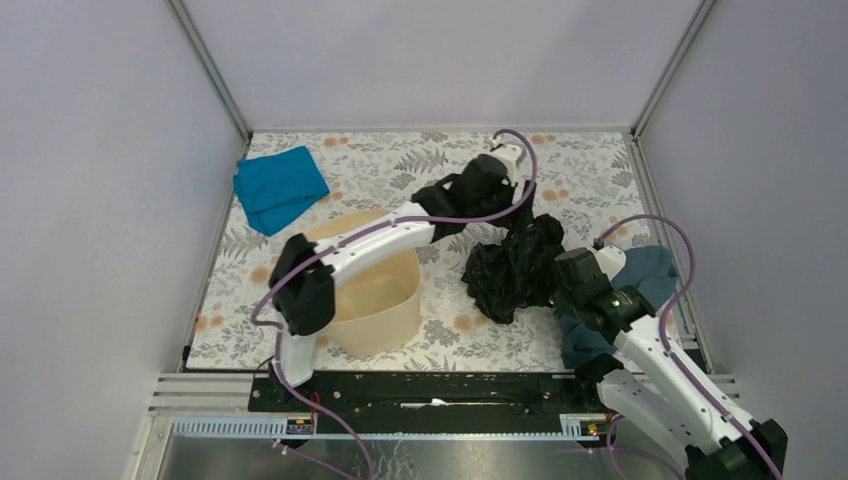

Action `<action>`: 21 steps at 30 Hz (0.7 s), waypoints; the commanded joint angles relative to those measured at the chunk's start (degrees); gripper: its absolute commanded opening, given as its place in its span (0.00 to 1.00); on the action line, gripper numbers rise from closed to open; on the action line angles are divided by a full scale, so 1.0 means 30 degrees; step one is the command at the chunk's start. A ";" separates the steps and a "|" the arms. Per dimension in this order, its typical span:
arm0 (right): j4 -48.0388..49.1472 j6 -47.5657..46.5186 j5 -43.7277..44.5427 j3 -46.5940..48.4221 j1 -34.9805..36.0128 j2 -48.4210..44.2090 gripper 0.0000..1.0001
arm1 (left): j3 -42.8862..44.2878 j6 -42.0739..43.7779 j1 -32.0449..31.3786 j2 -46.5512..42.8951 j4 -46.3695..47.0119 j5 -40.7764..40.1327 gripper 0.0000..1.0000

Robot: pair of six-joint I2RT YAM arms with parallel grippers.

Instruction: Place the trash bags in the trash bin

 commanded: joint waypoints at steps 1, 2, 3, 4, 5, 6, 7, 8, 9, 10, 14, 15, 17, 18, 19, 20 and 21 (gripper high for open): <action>0.1097 -0.0371 -0.0097 -0.0446 0.0006 -0.1723 0.00 | 0.1877 -0.0805 -0.0091 0.2164 0.0335 -0.0960 0.86; 0.1234 -0.0381 -0.0177 -0.0554 -0.0002 -0.1983 0.00 | 0.1973 -0.1127 -0.0050 0.2634 0.0620 -0.0602 0.85; 0.1328 -0.0375 -0.0238 -0.0604 0.0005 -0.2162 0.01 | 0.2135 -0.1475 -0.0035 0.3107 0.0824 -0.0319 0.84; 0.1347 -0.0356 -0.0242 -0.0614 0.0013 -0.2283 0.01 | 0.2298 -0.1786 0.0011 0.3532 0.0993 -0.0089 0.84; 0.1386 -0.0393 -0.0243 -0.0601 0.0010 -0.2335 0.01 | 0.2469 -0.2092 -0.0009 0.3944 0.1186 0.0082 0.87; 0.1405 -0.0460 -0.0228 -0.0588 0.0010 -0.2378 0.01 | 0.2611 -0.2442 -0.0001 0.4344 0.1349 0.0257 0.91; 0.1404 -0.0531 -0.0179 -0.0608 -0.0005 -0.2413 0.01 | 0.2702 -0.2650 -0.0011 0.4712 0.1564 0.0418 0.97; 0.1386 -0.0617 -0.0107 -0.0604 0.0011 -0.2425 0.01 | 0.2732 -0.2742 -0.0030 0.5110 0.1817 0.0867 0.99; 0.1380 -0.0690 -0.0057 -0.0603 0.0014 -0.2418 0.01 | 0.2783 -0.2812 -0.0011 0.5489 0.1981 0.0963 0.99; 0.1379 -0.0739 -0.0080 -0.0625 0.0014 -0.2422 0.01 | 0.2881 -0.2817 -0.0019 0.5881 0.2049 0.1008 0.96; 0.1287 -0.0751 -0.0531 -0.0575 0.0006 -0.2545 0.01 | 0.3648 -0.2701 -0.0021 0.6835 0.1131 0.0129 0.66; 0.1261 -0.0824 -0.0649 -0.0563 0.0013 -0.2606 0.02 | 0.3381 -0.2686 -0.0021 0.6602 0.1185 -0.0378 0.54; 0.1292 -0.0865 -0.0807 -0.0620 0.0013 -0.2797 0.02 | 0.2499 -0.2331 -0.0021 0.5421 0.1933 -0.1066 0.38; 0.1379 -0.0922 -0.0895 -0.0638 0.0006 -0.2886 0.03 | 0.2175 -0.1959 -0.0035 0.4869 0.2446 -0.1395 0.34; 0.1471 -0.1028 -0.1042 -0.0677 -0.0005 -0.2964 0.03 | 0.2102 -0.1604 -0.0015 0.4371 0.2583 -0.1667 0.30; 0.1595 -0.1129 -0.1185 -0.0700 0.0011 -0.2992 0.03 | 0.2181 -0.1190 -0.0024 0.3987 0.2542 -0.1968 0.23; 0.1651 -0.1223 -0.1342 -0.0692 -0.0001 -0.2995 0.04 | 0.2311 -0.0849 -0.0036 0.3540 0.2474 -0.2266 0.18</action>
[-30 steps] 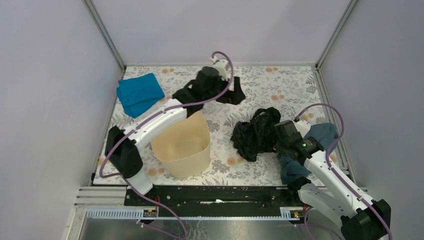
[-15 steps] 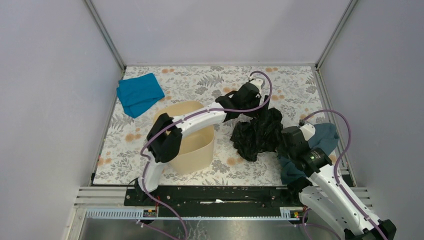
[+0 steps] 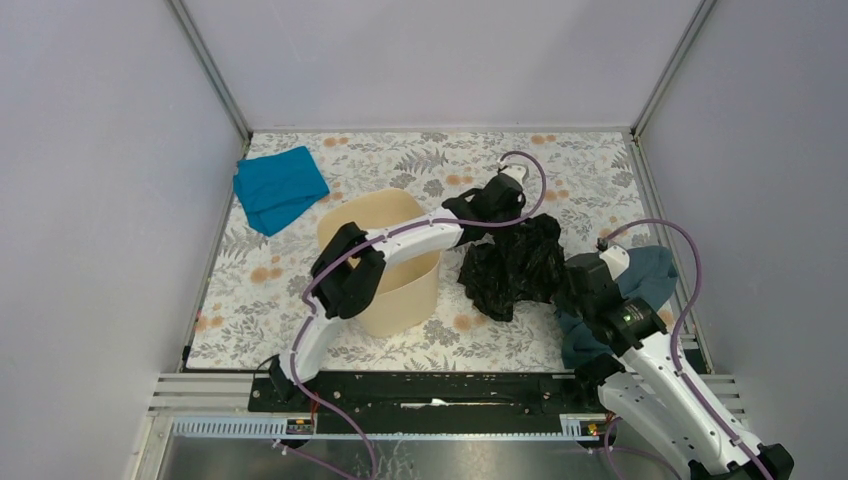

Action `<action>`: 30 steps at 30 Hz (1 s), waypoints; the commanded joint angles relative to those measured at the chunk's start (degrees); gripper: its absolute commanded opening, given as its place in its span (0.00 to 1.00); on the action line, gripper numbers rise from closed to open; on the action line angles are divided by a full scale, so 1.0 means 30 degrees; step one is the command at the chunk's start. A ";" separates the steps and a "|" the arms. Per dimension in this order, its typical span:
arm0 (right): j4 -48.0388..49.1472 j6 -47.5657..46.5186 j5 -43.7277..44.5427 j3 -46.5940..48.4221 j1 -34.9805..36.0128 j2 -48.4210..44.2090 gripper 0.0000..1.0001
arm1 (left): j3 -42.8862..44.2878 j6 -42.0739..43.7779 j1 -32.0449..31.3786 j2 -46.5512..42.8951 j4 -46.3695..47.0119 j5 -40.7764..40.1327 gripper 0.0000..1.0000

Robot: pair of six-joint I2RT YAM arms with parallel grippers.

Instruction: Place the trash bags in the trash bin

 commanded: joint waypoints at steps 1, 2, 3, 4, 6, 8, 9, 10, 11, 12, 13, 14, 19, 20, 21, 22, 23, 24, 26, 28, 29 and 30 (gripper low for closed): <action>0.0653 -0.0612 -0.0659 -0.0090 0.0012 -0.0209 0.04 | 0.0062 0.1727 0.0037 -0.3148 0.1497 -0.1896 0.12; 0.0696 -0.0729 -0.0831 -0.0012 0.0006 -0.0171 0.05 | -0.0023 0.2048 0.0061 -0.3619 0.1681 -0.1901 0.08; 0.0764 -0.0894 -0.1087 0.0063 0.0013 -0.0140 0.05 | -0.0085 0.2323 0.0039 -0.4121 0.1810 -0.1872 0.00; 0.0787 -0.1061 -0.1332 0.0240 0.0014 -0.0096 0.05 | -0.0184 0.2577 0.0036 -0.4576 0.1955 -0.1780 0.00; 0.0770 -0.1327 -0.1697 0.0547 0.0014 -0.0077 0.06 | -0.0719 0.2992 0.0038 -0.5713 0.2523 -0.1555 0.00; 0.0677 -0.1637 -0.1828 0.0838 0.0012 -0.0170 0.08 | -0.1810 0.3231 0.0058 -0.7155 0.3616 -0.1244 0.00; 0.0666 -0.1787 -0.1867 0.0994 -0.0005 -0.0257 0.09 | -0.2451 0.3364 0.0064 -0.7892 0.4308 -0.1017 0.00; 0.0625 -0.1975 -0.1873 0.1138 0.0011 -0.0320 0.11 | -0.3441 0.3494 0.0061 -0.8720 0.5017 -0.0611 0.00; 0.0556 -0.2251 -0.1873 0.1386 0.0014 -0.0404 0.12 | -0.4266 0.3606 0.0039 -0.9575 0.5948 -0.0348 0.00; 0.0508 -0.2520 -0.1836 0.1641 0.0014 -0.0433 0.14 | -0.5094 0.3741 0.0054 -1.0654 0.6932 -0.0103 0.00; 0.0436 -0.2861 -0.1803 0.1918 -0.0005 -0.0448 0.15 | -0.5992 0.3926 0.0056 -1.1479 0.7872 0.0162 0.00; 0.0453 -0.3134 -0.1765 0.2187 0.0012 -0.0453 0.17 | -0.6753 0.4147 0.0042 -1.2201 0.8759 0.0437 0.00; 0.0572 -0.4818 -0.1869 0.4074 0.0012 -0.0180 0.38 | -0.9297 0.4492 0.0028 -1.4218 1.0923 0.0132 0.00; 0.0565 -0.5078 -0.1906 0.4504 -0.0005 -0.0167 0.46 | -0.9623 0.4452 0.0039 -1.4444 1.1048 -0.0307 0.00; 0.0579 -0.5378 -0.1888 0.4985 0.0011 -0.0158 0.54 | -0.9913 0.4421 0.0036 -1.4699 1.1144 -0.0772 0.00; 0.0650 -0.5785 -0.1875 0.5225 0.0014 -0.0219 0.62 | -1.0132 0.4344 0.0043 -1.4900 1.1174 -0.1306 0.00; 0.0901 -0.6290 -0.1848 0.5288 -0.0001 -0.0326 0.68 | -1.0269 0.4271 0.0058 -1.5089 1.1116 -0.1922 0.00; 0.1243 -0.6896 -0.1819 0.5223 0.0012 -0.0398 0.76 | -1.0294 0.4245 0.0057 -1.5234 1.0984 -0.2625 0.00; 0.1965 -0.7761 -0.1781 0.5170 0.0010 -0.0375 0.93 | -1.0300 0.4179 0.0143 -1.5406 1.0761 -0.3617 0.00; 0.3003 -0.8276 -0.2406 0.5208 0.0008 -0.0109 0.99 | -1.0384 0.4156 0.0304 -1.5554 1.0797 -0.3263 0.00; 0.3575 -0.8261 -0.2892 0.5297 -0.0002 0.0106 1.00 | -1.0389 0.4095 0.0347 -1.5687 1.0794 -0.3163 0.00; 0.4299 -0.8178 -0.3557 0.5462 0.0008 0.0462 1.00 | -1.0452 0.4036 0.0408 -1.5843 1.0808 -0.3070 0.00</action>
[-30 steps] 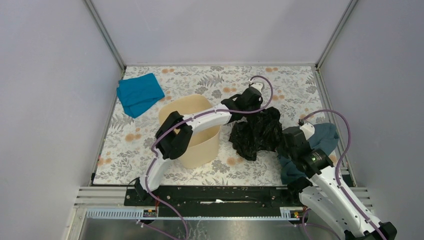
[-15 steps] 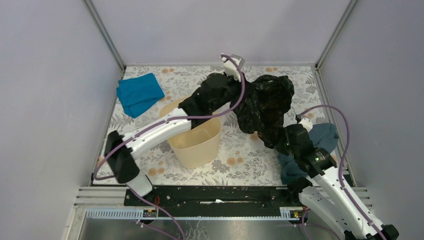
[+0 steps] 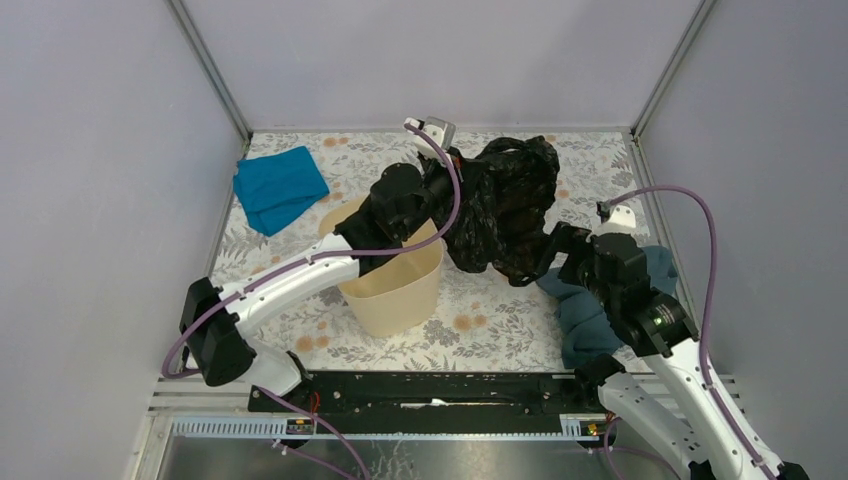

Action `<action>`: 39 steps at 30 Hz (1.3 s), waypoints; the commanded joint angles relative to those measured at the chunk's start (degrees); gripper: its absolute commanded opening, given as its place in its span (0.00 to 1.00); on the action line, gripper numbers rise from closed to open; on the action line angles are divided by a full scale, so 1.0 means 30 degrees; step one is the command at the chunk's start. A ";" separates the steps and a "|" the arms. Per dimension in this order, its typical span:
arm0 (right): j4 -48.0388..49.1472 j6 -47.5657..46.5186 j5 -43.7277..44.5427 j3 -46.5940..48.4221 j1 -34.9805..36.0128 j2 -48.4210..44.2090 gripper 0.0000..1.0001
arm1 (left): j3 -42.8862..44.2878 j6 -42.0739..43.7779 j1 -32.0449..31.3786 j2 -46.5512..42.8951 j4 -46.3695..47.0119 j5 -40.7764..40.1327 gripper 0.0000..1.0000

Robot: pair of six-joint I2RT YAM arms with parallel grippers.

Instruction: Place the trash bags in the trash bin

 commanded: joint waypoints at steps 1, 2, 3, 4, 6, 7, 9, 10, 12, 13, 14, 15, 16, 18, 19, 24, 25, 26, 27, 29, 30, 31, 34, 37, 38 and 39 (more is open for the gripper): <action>0.3332 -0.1333 -0.2171 0.0894 0.0013 0.1072 1.00 | -0.0154 -0.0066 0.0335 -0.1325 0.1208 -0.0661 0.00; 0.3837 -0.1122 -0.2645 0.1077 0.0014 0.1392 1.00 | -0.0245 -0.0112 0.0445 -0.1519 0.1267 -0.0552 0.00; 0.4219 -0.1001 -0.2891 0.1294 0.0014 0.1806 1.00 | -0.0337 -0.0158 0.0591 -0.1693 0.1263 -0.0487 0.00; 0.4541 -0.1052 -0.3156 0.1508 -0.0026 0.2231 1.00 | -0.0364 -0.0219 0.0730 -0.1832 0.1193 -0.0406 0.00; 0.4652 -0.1438 -0.3473 0.2183 -0.0125 0.3161 1.00 | -0.0441 -0.0472 0.1158 -0.2072 0.0983 -0.0073 0.00; 0.4573 -0.1670 -0.3665 0.2542 -0.0322 0.3499 1.00 | -0.0519 -0.0587 0.1339 -0.2165 0.0922 0.0107 0.00; 0.4660 -0.2251 -0.5590 0.3038 -0.1371 0.3933 1.00 | -0.0615 -0.0824 0.1727 -0.2418 0.0845 0.0450 0.00; 0.4787 -0.2398 -0.7027 0.3151 -0.2313 0.4046 1.00 | -0.0666 -0.0939 0.1923 -0.2549 0.0815 0.0546 0.00; 0.6437 -0.2166 -1.0612 0.2361 -0.4825 0.3824 1.00 | -0.0789 -0.1155 0.2414 -0.2843 0.0797 0.0727 0.00; 0.7774 -0.1655 -1.2661 0.1914 -0.6297 0.3685 1.00 | -0.0881 -0.1398 0.2712 -0.2939 0.0831 0.0870 0.00; 0.9545 -0.0551 -1.5038 0.0747 -0.7784 0.3726 1.00 | -0.0988 -0.1772 0.3093 -0.3002 0.0879 0.1203 0.00; 1.1191 0.0967 -1.6965 -0.0073 -0.9278 0.4039 1.00 | -0.1078 -0.2343 0.3540 -0.3032 0.0959 0.1728 0.00; 1.3641 0.2622 -1.8520 -0.0896 -1.0464 0.4532 1.00 | -0.1190 -0.3118 0.3962 -0.3047 0.1045 0.2222 0.00; 1.7934 0.5403 -2.0528 -0.2287 -1.1031 0.5545 0.99 | -0.1321 -0.3958 0.4567 -0.2986 0.1157 0.3089 0.00; 1.9392 0.6267 -2.0610 -0.2722 -1.1145 0.5855 0.99 | -0.1343 -0.4121 0.4732 -0.2971 0.1162 0.3289 0.00; 2.3921 0.8092 -2.1645 -0.3348 -1.1207 0.8438 0.99 | -0.1548 -0.4777 0.5358 -0.3241 0.1059 0.4301 0.00; 2.4765 0.8557 -2.1987 -0.3540 -1.1207 0.9048 0.97 | -0.1570 -0.4934 0.5475 -0.3322 0.1073 0.4386 0.00; 2.6229 0.9221 -2.2510 -0.3853 -1.1207 0.9750 0.96 | -0.1609 -0.5020 0.5559 -0.3369 0.1096 0.4455 0.00; 2.8481 1.0616 -2.3000 -0.4460 -1.1181 1.0402 0.95 | -0.1621 -0.5082 0.5599 -0.3404 0.1103 0.4508 0.00; 3.3943 1.3856 -2.3565 -0.5717 -1.1149 1.1931 0.90 | -0.1589 -0.5180 0.5668 -0.3394 0.1104 0.4640 0.00; 3.5792 1.4879 -2.3897 -0.6179 -1.1148 1.2579 0.85 | -0.1553 -0.5270 0.5689 -0.3359 0.1129 0.4699 0.00; 3.6726 1.5241 -2.4125 -0.6337 -1.1108 1.3110 0.83 | -0.1497 -0.5380 0.5725 -0.3326 0.1147 0.4784 0.00; 3.5731 1.4124 -2.4011 -0.6890 -1.0715 1.4060 0.84 | -0.1333 -0.5659 0.5764 -0.3221 0.1246 0.5048 0.00; 3.4600 1.2186 -2.3472 -0.7056 -0.9364 1.4661 0.87 | -0.1294 -0.5949 0.5790 -0.3182 0.1418 0.5132 0.00; 3.4160 1.1514 -2.3069 -0.7032 -0.8984 1.4821 0.88 | -0.1289 -0.6044 0.5793 -0.3175 0.1465 0.5153 0.00; 3.3721 1.1016 -2.2647 -0.6893 -0.8318 1.5024 0.89 | -0.1273 -0.6129 0.5793 -0.3149 0.1497 0.5184 0.00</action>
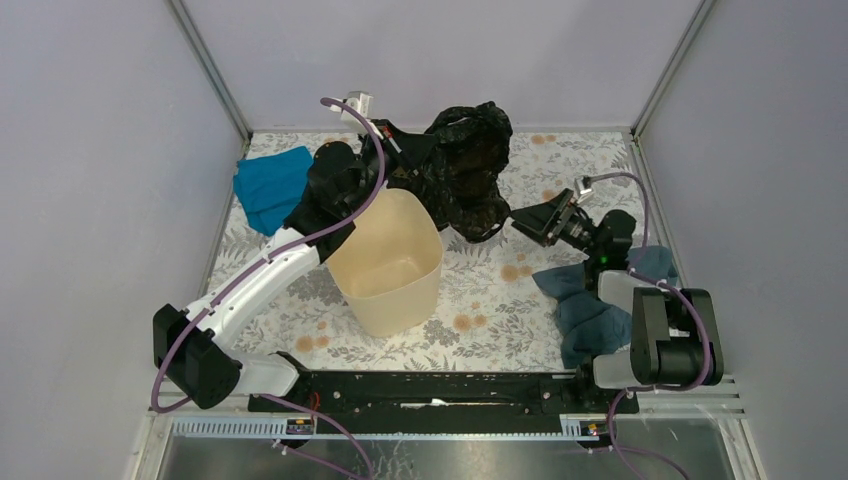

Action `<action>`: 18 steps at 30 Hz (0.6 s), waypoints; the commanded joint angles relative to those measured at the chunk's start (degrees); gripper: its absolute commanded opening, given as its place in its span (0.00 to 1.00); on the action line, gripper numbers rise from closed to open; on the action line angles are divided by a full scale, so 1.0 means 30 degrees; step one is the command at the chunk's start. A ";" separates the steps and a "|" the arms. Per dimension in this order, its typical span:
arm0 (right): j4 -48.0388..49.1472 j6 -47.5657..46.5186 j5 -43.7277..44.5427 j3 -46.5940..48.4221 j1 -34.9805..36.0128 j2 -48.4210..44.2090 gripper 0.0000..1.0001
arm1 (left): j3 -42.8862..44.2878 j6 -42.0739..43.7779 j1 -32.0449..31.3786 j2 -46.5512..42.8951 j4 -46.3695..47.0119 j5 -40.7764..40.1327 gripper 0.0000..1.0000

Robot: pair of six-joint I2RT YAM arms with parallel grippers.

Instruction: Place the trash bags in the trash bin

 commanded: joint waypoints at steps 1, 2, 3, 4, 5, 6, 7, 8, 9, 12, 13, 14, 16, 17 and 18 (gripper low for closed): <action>0.1092 -0.1990 0.0457 0.0403 0.2050 0.0669 0.89 | 0.0331 -0.0679 0.0125 -0.0494 0.1330 0.0628 0.00; 0.1589 -0.1810 0.0575 0.0447 0.2299 0.1091 0.88 | 0.0346 -0.0745 0.0139 -0.0456 0.1332 0.0680 0.00; 0.2559 -0.1234 0.0769 0.0431 0.2455 0.1558 0.88 | 0.0359 -0.0819 0.0127 -0.0450 0.1324 0.0730 0.00; 0.3607 -0.0683 0.0837 0.0374 0.2529 0.2144 0.86 | 0.0408 -0.0880 0.0125 -0.0449 0.1316 0.0747 0.00; 0.4880 -0.0075 0.0912 0.0264 0.2531 0.2718 0.84 | 0.0458 -0.0935 0.0125 -0.0427 0.1290 0.0790 0.00; 0.6620 0.0741 0.0983 0.0148 0.2532 0.3509 0.82 | 0.0538 -0.0957 0.0125 -0.0421 0.1261 0.0824 0.00; 0.7470 0.1130 0.0996 0.0071 0.2568 0.4000 0.81 | 0.0603 -0.0985 0.0125 -0.0424 0.1224 0.0884 0.00; 0.8949 0.1832 0.0935 0.0065 0.2646 0.4639 0.79 | 0.0622 -0.1051 0.0125 -0.0420 0.1216 0.0931 0.00; 1.0921 0.2856 0.0781 0.0178 0.2762 0.5488 0.77 | 0.0632 -0.1096 0.0125 -0.0438 0.1229 0.0974 0.00; 1.1635 0.3048 0.1130 0.0404 0.3193 0.5786 0.69 | 0.0491 -0.1267 0.0125 -0.0481 0.1222 0.1034 0.00; 1.1622 0.2925 0.1369 0.0341 0.3303 0.5587 0.67 | 0.0396 -0.1291 0.0125 -0.0541 0.1241 0.1042 0.00; 1.1566 0.2895 0.1560 0.0293 0.3368 0.5364 0.62 | 0.0248 -0.1298 0.0139 -0.0655 0.1328 0.1043 0.00; 1.0864 0.2806 0.1776 0.0404 0.3365 0.4624 0.41 | -0.0143 -0.1255 0.0132 -0.0865 0.1474 0.0968 0.00; 0.9878 0.2444 0.1835 0.0589 0.3380 0.3977 0.27 | -0.0233 -0.1114 0.0126 -0.0908 0.1456 0.0938 0.00; 0.8316 0.1824 0.1908 0.0698 0.3381 0.3123 0.17 | -0.0227 -0.0928 0.0125 -0.0957 0.1325 0.0916 0.00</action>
